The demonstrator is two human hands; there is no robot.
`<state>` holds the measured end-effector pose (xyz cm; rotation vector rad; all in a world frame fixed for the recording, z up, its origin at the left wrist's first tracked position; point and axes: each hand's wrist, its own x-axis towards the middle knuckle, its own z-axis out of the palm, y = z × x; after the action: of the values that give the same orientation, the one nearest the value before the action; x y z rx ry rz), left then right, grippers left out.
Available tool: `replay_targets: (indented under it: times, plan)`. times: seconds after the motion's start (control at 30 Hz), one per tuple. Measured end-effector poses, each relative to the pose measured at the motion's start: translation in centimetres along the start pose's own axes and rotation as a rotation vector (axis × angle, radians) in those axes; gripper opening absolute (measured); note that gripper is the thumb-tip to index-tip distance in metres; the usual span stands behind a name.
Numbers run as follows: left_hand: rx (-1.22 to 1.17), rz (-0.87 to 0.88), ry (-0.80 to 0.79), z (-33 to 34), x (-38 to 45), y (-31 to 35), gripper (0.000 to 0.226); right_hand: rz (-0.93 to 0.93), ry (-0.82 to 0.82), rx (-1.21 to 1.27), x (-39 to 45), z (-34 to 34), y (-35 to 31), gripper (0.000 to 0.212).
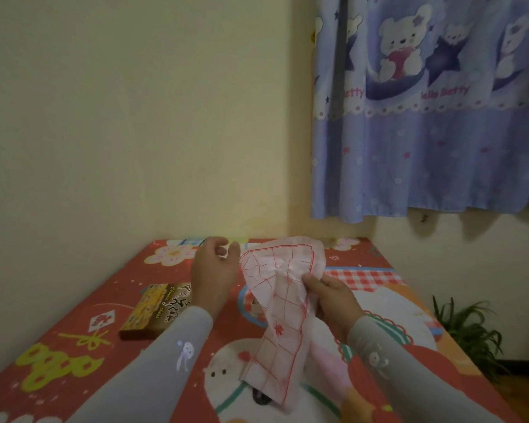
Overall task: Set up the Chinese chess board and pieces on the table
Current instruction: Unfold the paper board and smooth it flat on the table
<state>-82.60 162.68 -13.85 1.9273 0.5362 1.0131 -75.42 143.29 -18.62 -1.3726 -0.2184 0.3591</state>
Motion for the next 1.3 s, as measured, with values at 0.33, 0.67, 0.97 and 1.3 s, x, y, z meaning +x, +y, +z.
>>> replay_targets:
  times: [0.33, 0.67, 0.97, 1.3]
  plan:
    - [-0.058, 0.104, -0.523, 3.6, -2.9, 2.1, 0.028, 0.060, -0.130, 0.252, 0.2, 2.5, -1.5, 0.043]
    - [-0.203, -0.014, -0.507, 1.5, -0.9, 0.8, 0.011, 0.094, -0.153, 0.372, 0.5, 0.5, -1.1, 0.035]
    - [-0.270, -0.216, -0.429, -3.4, 3.3, -0.7, 0.012, -0.041, 0.063, 0.205, 1.1, -2.3, -2.9, 0.025]
    - [-0.421, -0.280, -0.350, -7.0, 5.8, -0.8, 0.014, -0.163, 0.142, 0.167, 0.5, -3.7, -5.1, 0.021]
